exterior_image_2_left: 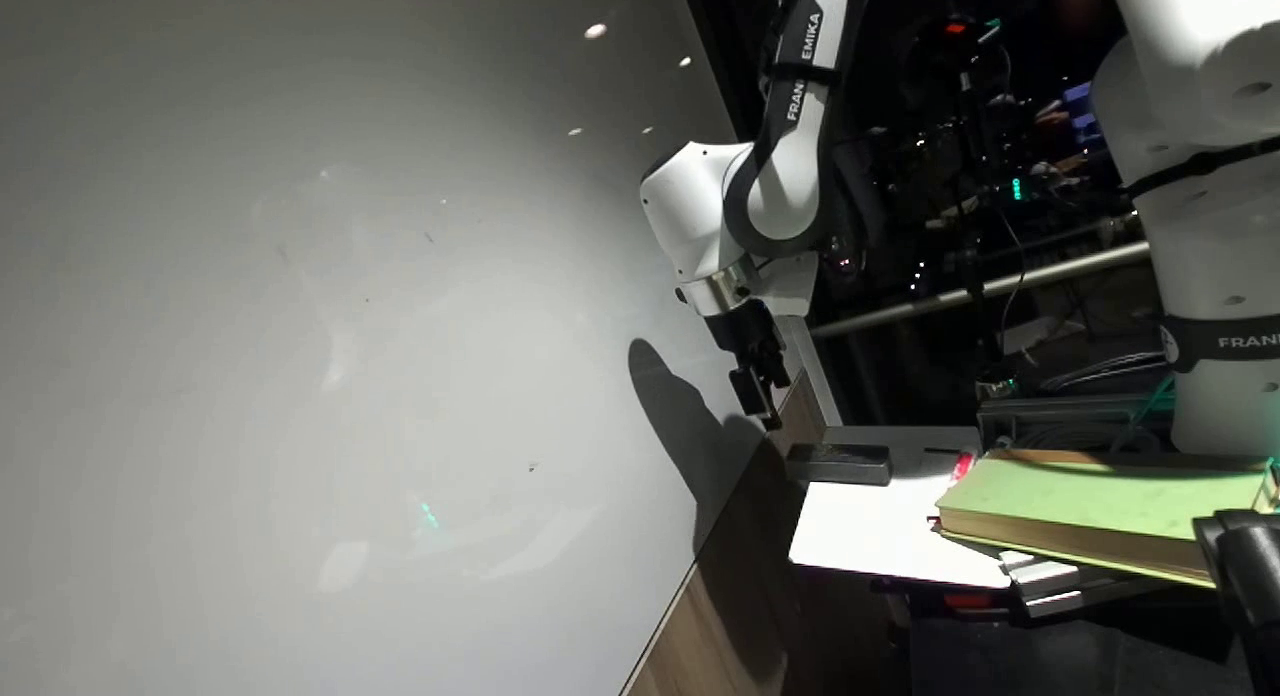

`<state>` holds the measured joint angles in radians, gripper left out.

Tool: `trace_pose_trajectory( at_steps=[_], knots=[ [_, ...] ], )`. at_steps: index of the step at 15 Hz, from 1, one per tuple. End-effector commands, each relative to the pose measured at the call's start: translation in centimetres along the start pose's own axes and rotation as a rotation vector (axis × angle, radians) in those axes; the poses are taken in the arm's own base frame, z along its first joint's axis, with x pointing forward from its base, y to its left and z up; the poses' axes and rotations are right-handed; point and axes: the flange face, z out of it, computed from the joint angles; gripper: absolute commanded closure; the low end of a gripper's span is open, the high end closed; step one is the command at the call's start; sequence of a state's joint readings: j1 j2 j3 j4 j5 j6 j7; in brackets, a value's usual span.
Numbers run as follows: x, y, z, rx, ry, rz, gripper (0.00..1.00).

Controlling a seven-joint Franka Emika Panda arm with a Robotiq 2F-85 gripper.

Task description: Use the eraser to wipe the whiteboard.

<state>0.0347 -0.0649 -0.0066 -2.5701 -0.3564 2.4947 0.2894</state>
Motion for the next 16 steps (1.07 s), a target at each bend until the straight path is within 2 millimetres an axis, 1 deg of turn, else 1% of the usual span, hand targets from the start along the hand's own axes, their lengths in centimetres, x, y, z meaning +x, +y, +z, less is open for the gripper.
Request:
trace_pose_trajectory(
  at_steps=[1, 3, 6, 8, 9, 11, 14, 15, 16],
  knots=[
    [0.3, 1.5, -5.8, 0.023, -0.003, -0.004, 0.0],
    [0.5, 2.2, -9.0, 0.037, -0.007, 0.003, 0.0],
    [0.6, 3.0, -13.1, 0.041, 0.002, 0.012, 0.0],
    [0.2, 3.4, -15.3, 0.048, 0.013, 0.013, 0.0],
    [0.1, 3.4, -16.0, 0.052, 0.016, 0.016, 0.0],
    [-0.5, 3.4, -17.0, 0.067, 0.018, 0.021, 0.0],
    [-1.5, 3.3, -17.5, 0.095, 0.019, 0.038, 0.0],
    [-0.5, 3.4, -16.8, 0.067, 0.024, 0.041, 0.0],
    [-0.7, 3.4, -17.0, 0.071, 0.023, 0.043, 0.0]
  ],
)
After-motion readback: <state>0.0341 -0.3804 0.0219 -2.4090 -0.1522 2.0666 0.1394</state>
